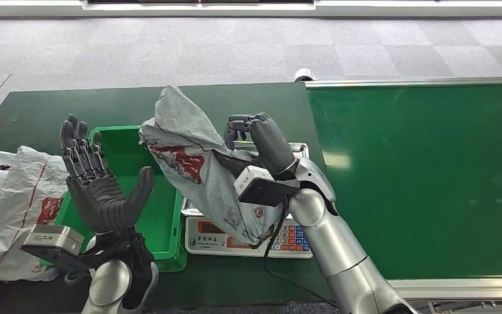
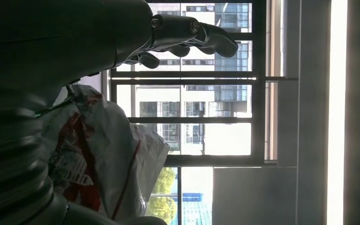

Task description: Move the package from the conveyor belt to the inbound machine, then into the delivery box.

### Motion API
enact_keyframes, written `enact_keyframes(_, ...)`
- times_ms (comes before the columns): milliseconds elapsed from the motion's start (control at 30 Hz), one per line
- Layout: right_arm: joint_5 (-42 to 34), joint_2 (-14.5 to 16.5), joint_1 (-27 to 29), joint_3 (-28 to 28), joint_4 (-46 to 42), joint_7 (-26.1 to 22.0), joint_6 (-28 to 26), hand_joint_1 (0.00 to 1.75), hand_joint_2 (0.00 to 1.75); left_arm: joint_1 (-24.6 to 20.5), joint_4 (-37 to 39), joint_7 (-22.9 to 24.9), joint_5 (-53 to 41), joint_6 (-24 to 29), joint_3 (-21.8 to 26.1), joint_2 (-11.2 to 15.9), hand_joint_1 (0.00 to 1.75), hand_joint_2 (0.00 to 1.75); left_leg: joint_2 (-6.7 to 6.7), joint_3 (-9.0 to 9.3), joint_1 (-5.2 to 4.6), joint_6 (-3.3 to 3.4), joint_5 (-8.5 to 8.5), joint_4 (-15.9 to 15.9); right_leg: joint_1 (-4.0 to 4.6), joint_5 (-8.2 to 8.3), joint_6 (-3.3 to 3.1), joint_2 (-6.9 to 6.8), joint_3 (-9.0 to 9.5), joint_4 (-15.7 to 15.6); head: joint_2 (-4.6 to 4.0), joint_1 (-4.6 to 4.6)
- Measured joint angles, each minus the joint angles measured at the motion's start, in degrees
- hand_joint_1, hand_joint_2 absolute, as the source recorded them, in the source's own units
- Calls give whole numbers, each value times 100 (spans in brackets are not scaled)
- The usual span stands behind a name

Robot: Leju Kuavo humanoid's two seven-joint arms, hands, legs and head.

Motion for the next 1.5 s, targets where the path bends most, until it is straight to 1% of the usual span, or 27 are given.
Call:
enact_keyframes(167,621,7,-17,147,41,200,-1121,0,175,-128,55,0,147,112,-34,19,0,175,0,0,0,0,0,0,0,0,0,0,0,0,0,1)
enact_keyframes(233,781,9,-15,219,37,340,-1329,0,175,-182,90,0,174,112,-47,21,0,175,0,0,0,0,0,0,0,0,0,1,-1,0,0,1)
enact_keyframes(367,964,5,1,303,32,510,-1532,0,175,-249,154,0,183,40,-69,21,0,175,2,0,0,0,0,0,0,0,0,2,-3,0,0,1)
enact_keyframes(500,1017,-3,33,322,-1,574,-1607,0,0,-313,208,0,170,-56,-89,14,0,175,2,0,0,0,0,0,0,0,0,3,-4,0,0,1)
enact_keyframes(767,1160,-8,64,322,-33,663,-1657,0,0,-414,316,0,142,-109,-90,-25,0,175,2,0,0,0,0,0,0,0,0,4,-5,0,0,1)
enact_keyframes(1300,1193,-8,67,322,-33,665,-1665,0,0,-486,393,0,131,-102,-90,-38,0,175,2,-1,0,0,0,0,0,0,0,3,-5,0,0,1)
enact_keyframes(1367,1288,-8,66,322,-33,705,-1776,0,0,-520,420,0,132,-54,-90,-38,0,175,2,0,0,0,0,0,0,0,0,3,-5,0,0,1)
enact_keyframes(1433,1610,-8,67,320,-36,870,-2269,0,87,-554,454,0,133,83,-92,-33,0,175,3,0,0,0,1,0,0,1,0,3,-5,0,0,0)
enact_keyframes(1500,2043,1,116,259,-137,976,-3010,0,175,-610,527,0,101,273,-103,-10,0,175,2,1,0,0,1,3,-1,1,0,2,-8,0,0,0)
